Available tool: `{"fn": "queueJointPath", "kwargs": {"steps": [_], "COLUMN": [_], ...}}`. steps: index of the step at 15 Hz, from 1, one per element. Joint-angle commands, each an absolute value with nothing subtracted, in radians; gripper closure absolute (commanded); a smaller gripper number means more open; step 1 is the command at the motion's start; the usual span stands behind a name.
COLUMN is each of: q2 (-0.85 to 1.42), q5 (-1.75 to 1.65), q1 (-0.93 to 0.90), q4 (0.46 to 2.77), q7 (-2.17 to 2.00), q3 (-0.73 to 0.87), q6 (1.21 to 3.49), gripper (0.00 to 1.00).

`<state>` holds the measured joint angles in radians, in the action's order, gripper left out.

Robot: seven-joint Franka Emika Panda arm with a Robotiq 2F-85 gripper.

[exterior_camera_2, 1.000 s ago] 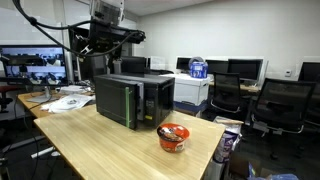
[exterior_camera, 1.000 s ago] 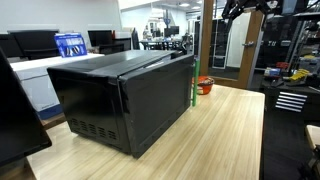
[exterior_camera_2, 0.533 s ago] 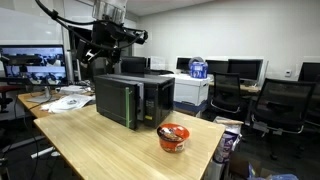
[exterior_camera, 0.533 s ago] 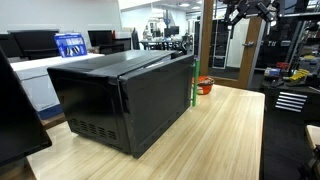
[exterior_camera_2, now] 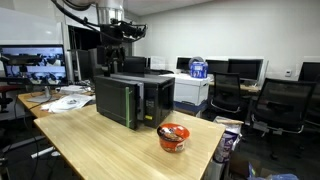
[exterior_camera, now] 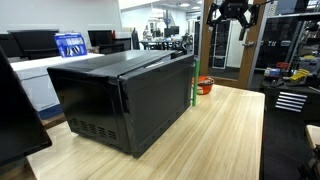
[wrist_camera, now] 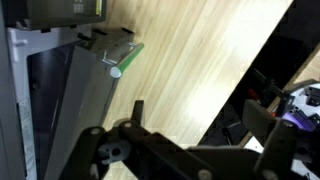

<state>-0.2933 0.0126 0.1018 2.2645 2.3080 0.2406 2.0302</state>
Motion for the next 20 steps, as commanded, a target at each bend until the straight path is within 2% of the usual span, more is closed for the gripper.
{"fn": "queueJointPath", "kwargs": {"steps": [1,5,6,13,19,20], "q2": [-0.289,-0.290,-0.279,-0.291,-0.305,-0.336], "q5": [0.137,0.455,0.374,0.428,0.277,0.199], "q1": [0.061,-0.020,0.014,-0.002,0.018,-0.101], "q4": [2.344,2.425,2.396,2.412,2.377,2.376], "q7": [2.349,2.508,2.422,2.485,2.667,2.630], "q3": [0.253,0.298,0.264,0.283,0.286,0.373], "q6": [2.257,2.462,2.402,2.424,2.248,2.241], "gripper": [0.00,0.00,0.00,0.00,0.00,0.00]}}
